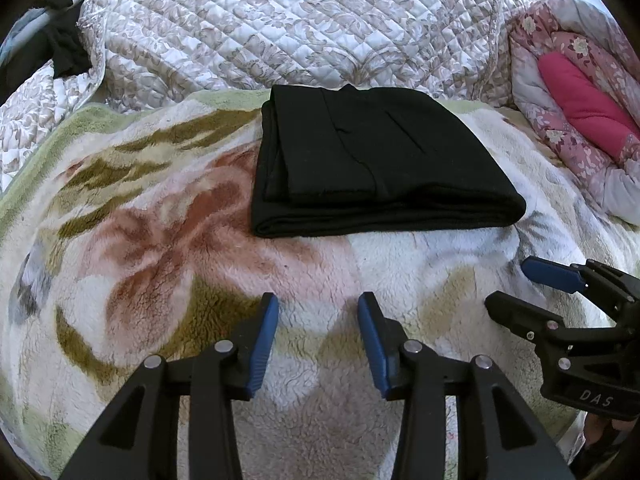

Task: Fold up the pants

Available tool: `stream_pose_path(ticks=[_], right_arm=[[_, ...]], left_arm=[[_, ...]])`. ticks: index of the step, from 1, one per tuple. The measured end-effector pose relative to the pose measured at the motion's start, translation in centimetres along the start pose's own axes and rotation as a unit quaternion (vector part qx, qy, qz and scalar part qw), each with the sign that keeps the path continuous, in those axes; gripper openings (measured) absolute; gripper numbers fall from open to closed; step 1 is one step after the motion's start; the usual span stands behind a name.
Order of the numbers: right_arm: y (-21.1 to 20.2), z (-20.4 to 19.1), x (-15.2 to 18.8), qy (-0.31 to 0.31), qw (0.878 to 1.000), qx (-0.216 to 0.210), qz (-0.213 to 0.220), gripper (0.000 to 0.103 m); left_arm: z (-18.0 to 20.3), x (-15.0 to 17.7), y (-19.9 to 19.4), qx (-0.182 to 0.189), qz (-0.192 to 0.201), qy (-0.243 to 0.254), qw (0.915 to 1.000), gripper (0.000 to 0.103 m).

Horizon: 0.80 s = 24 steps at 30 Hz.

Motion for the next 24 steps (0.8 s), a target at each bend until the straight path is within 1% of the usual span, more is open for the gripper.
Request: stream_pose_path(ticks=[18, 24], right_arm=[[0.07, 0.01, 0.02, 0.000, 1.000, 0.000, 0.000, 0.065], [0.08, 0.00, 0.02, 0.001, 1.000, 0.000, 0.000, 0.065]], left_arm=[[-0.27, 0.31, -0.02, 0.006, -0.007, -0.005, 0.9999, 0.047], [-0.25, 0.29, -0.04, 0.000, -0.008, -0.001, 1.0000, 0.047]])
Point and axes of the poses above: each gripper's, at about its wrist camera, not at the fingertips, and y roughly the way its jaws point, z to its right, x to its underside, the point moved 7 cm from there along y, roughly the way its jaws point, and after that the axes turned 12 degrees about y, right-handed, at the moved point
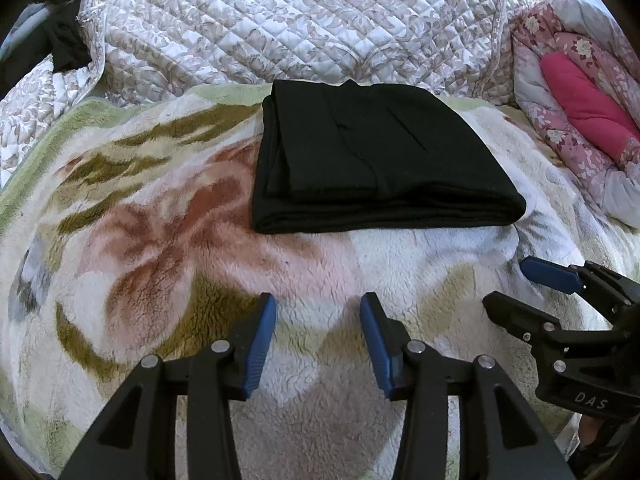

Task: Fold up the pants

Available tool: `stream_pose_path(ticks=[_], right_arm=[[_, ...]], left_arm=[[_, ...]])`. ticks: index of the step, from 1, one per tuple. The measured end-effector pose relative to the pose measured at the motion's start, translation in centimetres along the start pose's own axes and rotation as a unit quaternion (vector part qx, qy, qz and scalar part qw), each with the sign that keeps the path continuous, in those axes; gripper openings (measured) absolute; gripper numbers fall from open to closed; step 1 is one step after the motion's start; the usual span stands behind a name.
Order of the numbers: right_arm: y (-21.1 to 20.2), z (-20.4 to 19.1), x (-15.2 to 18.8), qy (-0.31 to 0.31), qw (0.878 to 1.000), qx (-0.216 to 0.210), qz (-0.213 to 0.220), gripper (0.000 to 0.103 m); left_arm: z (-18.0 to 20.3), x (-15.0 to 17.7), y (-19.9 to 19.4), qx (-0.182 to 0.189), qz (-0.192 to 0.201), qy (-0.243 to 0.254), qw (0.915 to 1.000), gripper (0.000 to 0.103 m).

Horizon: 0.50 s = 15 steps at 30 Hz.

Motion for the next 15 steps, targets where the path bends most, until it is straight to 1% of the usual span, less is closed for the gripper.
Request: stream_pose_path(ticks=[15], right_arm=[[0.01, 0.03, -0.03, -0.001, 1.000, 0.000, 0.000, 0.065]], left_arm=[[-0.11, 0.04, -0.04, 0.001, -0.001, 0.001, 1.0000, 0.047]])
Point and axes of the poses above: each gripper's, at about its wrist camera, not at the fingertips, and y roughly the way its jaws point, z to its right, x to its underside, the point moved 7 cm from there along y, roughly the way its jaws point, and after that the axes turned 12 degrees about y, right-handed, at the moved point
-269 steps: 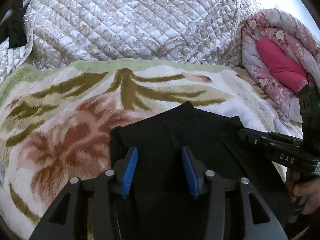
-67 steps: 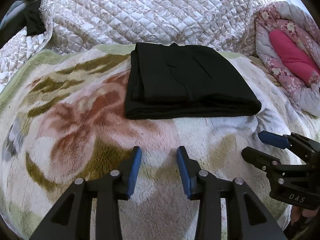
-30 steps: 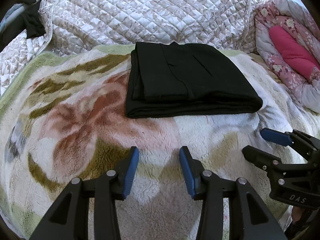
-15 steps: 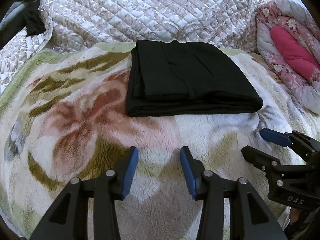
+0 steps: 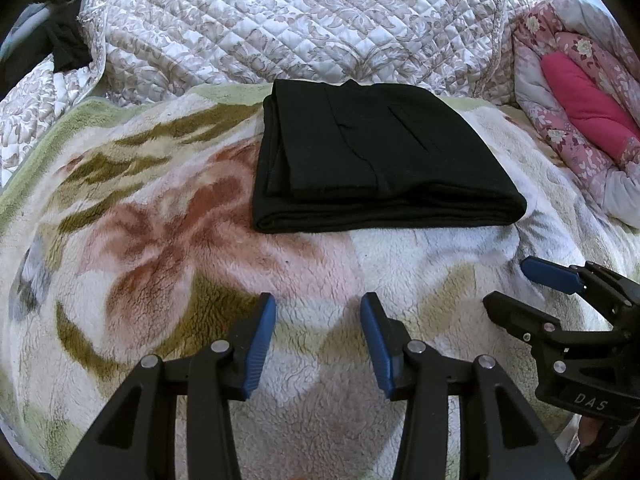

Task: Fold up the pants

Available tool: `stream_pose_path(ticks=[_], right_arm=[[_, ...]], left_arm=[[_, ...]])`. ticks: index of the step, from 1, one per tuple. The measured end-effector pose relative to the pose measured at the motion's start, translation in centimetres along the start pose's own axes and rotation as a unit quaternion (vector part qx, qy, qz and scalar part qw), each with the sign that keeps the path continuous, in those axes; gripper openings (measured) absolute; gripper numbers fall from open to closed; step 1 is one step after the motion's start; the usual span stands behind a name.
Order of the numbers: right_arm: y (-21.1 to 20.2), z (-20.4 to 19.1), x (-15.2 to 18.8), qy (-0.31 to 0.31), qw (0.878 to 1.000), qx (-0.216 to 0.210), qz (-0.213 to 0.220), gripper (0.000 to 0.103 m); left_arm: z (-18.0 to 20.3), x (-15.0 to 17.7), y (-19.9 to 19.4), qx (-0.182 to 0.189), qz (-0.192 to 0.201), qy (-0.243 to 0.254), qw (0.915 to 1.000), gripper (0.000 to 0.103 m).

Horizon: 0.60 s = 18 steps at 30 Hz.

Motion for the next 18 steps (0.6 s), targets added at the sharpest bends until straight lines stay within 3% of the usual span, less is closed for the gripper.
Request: stream_pose_path(ticks=[18], right_arm=[[0.05, -0.03, 0.04, 0.001, 1.000, 0.001, -0.001, 0.065]], left_arm=[[0.12, -0.02, 0.03, -0.001, -0.001, 0.000, 1.0000, 0.047]])
Point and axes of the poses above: each gripper's, at about its wrist camera, not at the fingertips, and y roughly the way its jaws point, z to its right, x to its underside, the point moved 7 cm from there along y, roughly the way its jaws point, and after that the axes turned 12 degrees about y, right-handed, at the moved point
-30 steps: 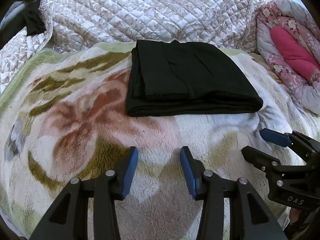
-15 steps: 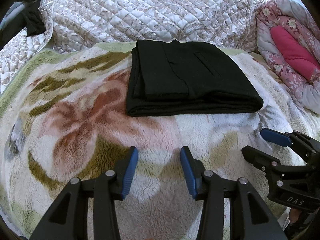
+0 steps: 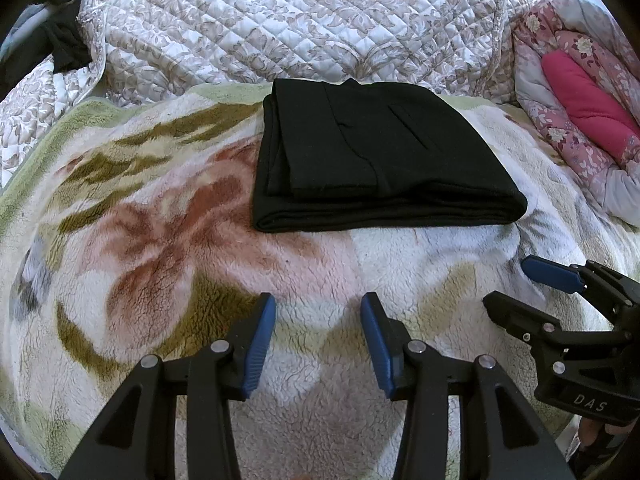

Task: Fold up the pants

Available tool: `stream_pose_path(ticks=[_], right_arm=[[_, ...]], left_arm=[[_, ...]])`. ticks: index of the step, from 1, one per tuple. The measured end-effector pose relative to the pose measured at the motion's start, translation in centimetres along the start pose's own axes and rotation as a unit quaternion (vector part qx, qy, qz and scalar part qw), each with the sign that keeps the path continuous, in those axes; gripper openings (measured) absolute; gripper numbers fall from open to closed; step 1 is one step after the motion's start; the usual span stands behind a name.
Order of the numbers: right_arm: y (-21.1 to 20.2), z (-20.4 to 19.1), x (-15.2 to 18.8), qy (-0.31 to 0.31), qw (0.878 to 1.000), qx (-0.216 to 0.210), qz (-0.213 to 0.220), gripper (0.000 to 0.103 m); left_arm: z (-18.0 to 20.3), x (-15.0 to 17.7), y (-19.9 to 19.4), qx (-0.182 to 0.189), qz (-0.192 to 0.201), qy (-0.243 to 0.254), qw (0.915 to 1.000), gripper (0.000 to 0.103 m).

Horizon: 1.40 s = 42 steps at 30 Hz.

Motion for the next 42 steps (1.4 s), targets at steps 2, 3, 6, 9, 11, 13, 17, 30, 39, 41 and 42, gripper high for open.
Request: stream_pose_path(ticks=[2, 3, 6, 9, 11, 13, 17, 30, 39, 41, 42], right_arm=[[0.00, -0.05, 0.04, 0.001, 1.000, 0.000, 0.000, 0.065], [0.01, -0.05, 0.01, 0.000, 1.000, 0.000, 0.000, 0.065], [0.02, -0.04, 0.02, 0.000, 1.000, 0.001, 0.000, 0.065], [0.04, -0.09, 0.02, 0.000, 1.000, 0.001, 0.000, 0.065], [0.04, -0.09, 0.02, 0.000, 1.000, 0.002, -0.001, 0.065], [0.03, -0.11, 0.00, 0.000, 1.000, 0.002, -0.001, 0.065], [0.08, -0.03, -0.01, -0.001, 1.000, 0.003, -0.004, 0.065], [0.20, -0.03, 0.10, -0.002, 1.000, 0.004, -0.006, 0.065], [0.23, -0.09, 0.07, -0.002, 1.000, 0.004, -0.007, 0.065], [0.23, -0.08, 0.07, -0.003, 1.000, 0.004, -0.007, 0.065], [0.23, -0.08, 0.07, -0.002, 1.000, 0.004, -0.007, 0.065]], left_arm=[[0.07, -0.04, 0.01, 0.000, 0.000, 0.000, 1.0000, 0.047], [0.03, -0.01, 0.01, 0.000, 0.000, 0.000, 1.0000, 0.047], [0.03, 0.02, 0.01, -0.001, -0.001, 0.001, 1.0000, 0.047], [0.09, 0.00, 0.02, -0.001, -0.001, 0.001, 1.0000, 0.047], [0.09, 0.02, 0.02, -0.001, -0.001, 0.000, 1.0000, 0.047], [0.10, 0.02, 0.02, -0.001, -0.001, 0.001, 1.0000, 0.047], [0.09, 0.04, 0.01, -0.002, -0.001, 0.001, 1.0000, 0.047], [0.01, 0.07, 0.00, -0.002, -0.002, 0.001, 1.0000, 0.047], [-0.02, 0.15, 0.03, -0.003, -0.002, 0.002, 1.0000, 0.047], [-0.03, 0.14, 0.04, -0.003, -0.003, 0.002, 1.0000, 0.047], [-0.03, 0.15, 0.04, -0.003, -0.002, 0.002, 1.0000, 0.047]])
Point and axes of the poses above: each gripper's, at about its wrist camera, not at the fingertips, and y roughly the way its jaws point, z to its right, x to its underside, the point moved 7 cm from there along y, roughly the way its jaws point, and after that the axes turned 12 degrees about y, right-handed, at the moved point
